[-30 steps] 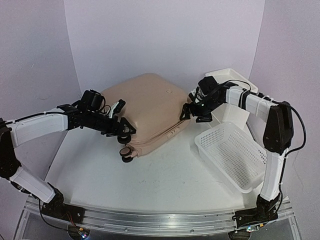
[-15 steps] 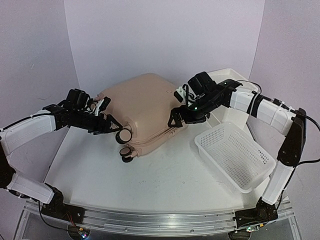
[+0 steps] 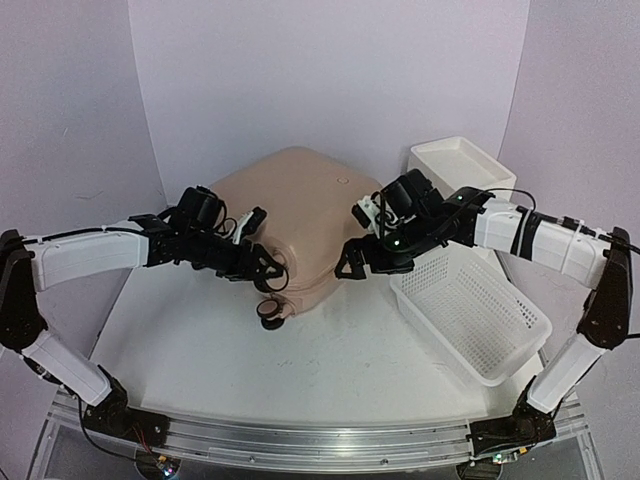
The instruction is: Open, take out, and arrange the luggage
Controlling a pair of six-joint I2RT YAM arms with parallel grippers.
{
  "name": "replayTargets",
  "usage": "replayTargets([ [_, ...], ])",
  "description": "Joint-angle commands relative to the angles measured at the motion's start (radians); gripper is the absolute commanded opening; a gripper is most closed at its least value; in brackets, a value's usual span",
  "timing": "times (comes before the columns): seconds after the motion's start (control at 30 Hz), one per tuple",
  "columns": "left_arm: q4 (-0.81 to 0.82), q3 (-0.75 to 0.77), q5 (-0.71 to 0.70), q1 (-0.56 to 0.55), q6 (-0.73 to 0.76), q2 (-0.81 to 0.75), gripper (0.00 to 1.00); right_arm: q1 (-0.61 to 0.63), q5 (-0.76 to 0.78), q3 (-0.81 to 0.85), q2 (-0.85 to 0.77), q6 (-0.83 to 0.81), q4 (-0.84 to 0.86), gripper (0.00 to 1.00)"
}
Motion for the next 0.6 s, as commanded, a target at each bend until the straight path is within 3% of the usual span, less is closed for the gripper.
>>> replayTargets([
  [0.0,0.099,0.078,0.010,-0.132,-0.034,0.090,0.27,0.028,0.043,-0.033,-0.068,0.007,0.080,0.98],
  [0.13,0.101,0.136,-0.017,-0.199,-0.049,0.160,0.31,0.058,0.087,-0.039,-0.075,-0.038,0.083,0.98],
  [0.23,0.102,0.129,-0.043,-0.207,-0.048,0.156,0.54,0.087,0.137,-0.045,-0.072,-0.047,0.083,0.98],
  [0.43,0.100,-0.015,-0.162,-0.195,0.043,-0.072,0.81,0.182,0.298,-0.037,-0.050,-0.008,0.069,0.98],
  [0.57,0.085,-0.160,-0.220,-0.116,0.051,-0.273,0.88,0.249,0.374,0.002,-0.022,0.005,0.048,0.98],
])
